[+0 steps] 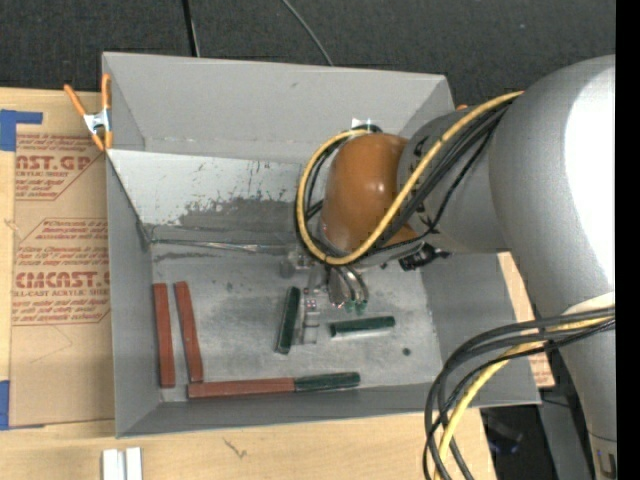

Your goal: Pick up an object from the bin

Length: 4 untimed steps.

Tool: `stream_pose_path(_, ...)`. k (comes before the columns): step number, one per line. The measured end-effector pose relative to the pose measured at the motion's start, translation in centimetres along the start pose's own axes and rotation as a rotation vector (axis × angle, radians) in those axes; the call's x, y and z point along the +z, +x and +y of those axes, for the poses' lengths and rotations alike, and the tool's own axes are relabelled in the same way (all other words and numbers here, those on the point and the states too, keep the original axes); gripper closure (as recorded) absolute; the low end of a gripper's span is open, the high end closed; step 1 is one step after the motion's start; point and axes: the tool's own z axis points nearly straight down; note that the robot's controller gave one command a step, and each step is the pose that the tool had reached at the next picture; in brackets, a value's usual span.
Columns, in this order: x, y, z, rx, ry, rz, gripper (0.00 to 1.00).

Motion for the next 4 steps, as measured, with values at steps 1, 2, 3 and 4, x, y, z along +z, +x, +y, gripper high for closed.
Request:
stream_pose_path(1,0.3,-0.4,4.0,-0.189,-0.003,0.003,1.0)
stream_pose_path(2,0.4,-0.4,3.9,-0.189,-0.003,0.004,0.0)
stream_pose_path(3,0.4,-0.4,3.9,-0.189,-0.003,0.004,0.0)
stream_pose_path(4,0.3,1.0,5.7,-0.293,0.0,0.003,0.0)
